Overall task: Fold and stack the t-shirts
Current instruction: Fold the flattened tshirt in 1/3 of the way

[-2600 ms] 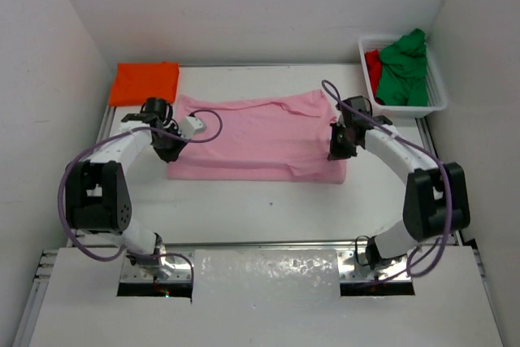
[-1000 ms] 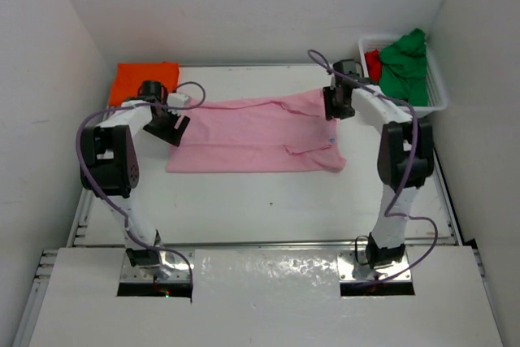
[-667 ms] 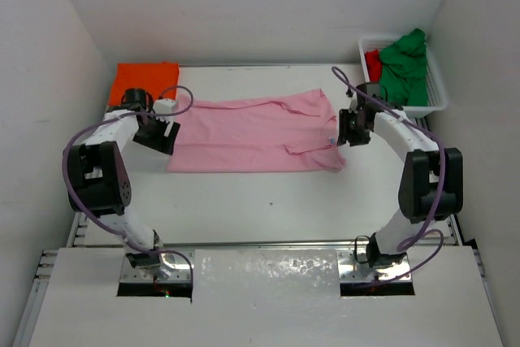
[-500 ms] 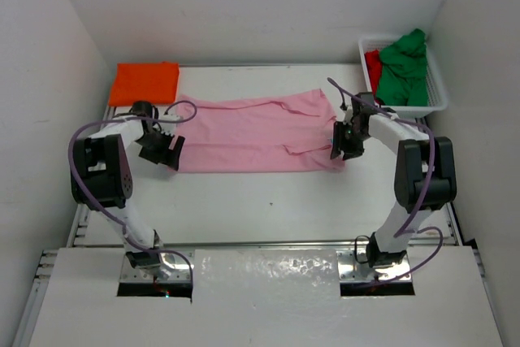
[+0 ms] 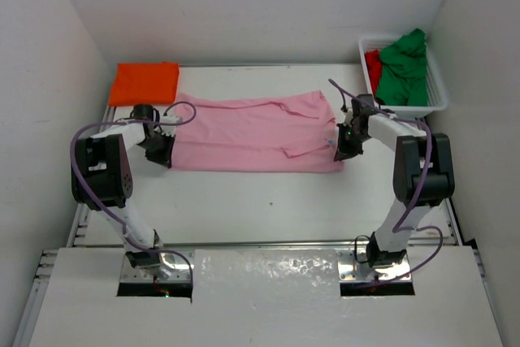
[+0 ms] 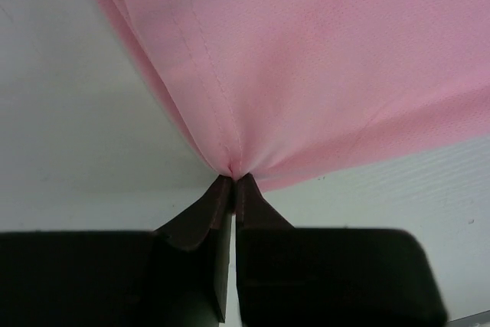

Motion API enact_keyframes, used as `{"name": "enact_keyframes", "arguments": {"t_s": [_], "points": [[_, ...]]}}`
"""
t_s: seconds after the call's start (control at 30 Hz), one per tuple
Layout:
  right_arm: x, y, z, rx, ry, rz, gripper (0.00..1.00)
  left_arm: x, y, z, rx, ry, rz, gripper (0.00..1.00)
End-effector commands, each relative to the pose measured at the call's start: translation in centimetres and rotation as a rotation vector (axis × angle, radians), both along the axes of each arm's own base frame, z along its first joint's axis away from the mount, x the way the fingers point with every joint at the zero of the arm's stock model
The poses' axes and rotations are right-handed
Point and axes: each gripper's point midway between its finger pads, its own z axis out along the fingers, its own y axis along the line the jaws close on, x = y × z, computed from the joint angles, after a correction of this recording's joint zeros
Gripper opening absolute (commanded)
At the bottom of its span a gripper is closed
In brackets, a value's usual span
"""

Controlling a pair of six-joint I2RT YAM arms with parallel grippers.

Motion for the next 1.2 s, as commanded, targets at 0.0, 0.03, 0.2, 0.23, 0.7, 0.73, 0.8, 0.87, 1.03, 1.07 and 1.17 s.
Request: {"name": "enact_keyframes", "arguments": {"t_s": [0.0, 0.03, 0.2, 0.23, 0.7, 0.73, 0.8, 0.87, 1.03, 1.07, 1.17], "points": [[1.6, -1.3, 0.8, -0.039, -0.047, -0.010, 0.00, 0.1, 0.8, -1.1, 0.047, -0.006, 0.005, 0.00], [1.6, -1.3, 0.5, -0.039, -0.037, -0.008, 0.00, 0.0, 0.8, -1.2, 0.047, -0.004, 0.002, 0.00], [1.7, -2.2, -0.8, -0.048, -0.006, -0.024, 0.01, -0.6, 0.8, -1.1, 0.047, 0.005, -0.009, 0.00], [1.5, -2.2, -1.4, -0.051, 0.015, -0.015, 0.14, -0.6, 0.7, -0.9, 0.043, 0.000, -0.013, 0.00], [-0.8, -3.2, 3.4, -0.098, -0.058, -0.097, 0.61, -1.1, -0.8, 6.8, -0.117, -0.044, -0.094, 0.50], [-1.2, -3.0, 3.1, -0.085, -0.052, -0.104, 0.61, -0.5, -0.8, 7.7, -0.128, -0.066, -0.082, 0.51], [-2.0, -2.4, 2.2, -0.050, -0.042, -0.127, 0.60, 0.0, -0.9, 7.9, -0.147, -0.085, -0.061, 0.51], [-2.6, -2.0, 1.3, -0.029, -0.024, -0.148, 0.60, 0.7, -1.0, 7.3, -0.156, -0.092, -0.029, 0.51], [-2.7, -2.0, -0.8, -0.027, 0.006, -0.166, 0.60, 1.4, -0.3, 3.9, -0.136, -0.050, 0.024, 0.52], [-2.6, -1.8, -1.1, -0.020, 0.006, -0.168, 0.58, 1.6, 0.1, 3.4, -0.112, -0.050, 0.037, 0.53], [-2.6, -1.0, -2.3, 0.025, 0.030, -0.178, 0.48, 1.9, 0.2, 2.1, -0.109, -0.042, 0.054, 0.52]]}}
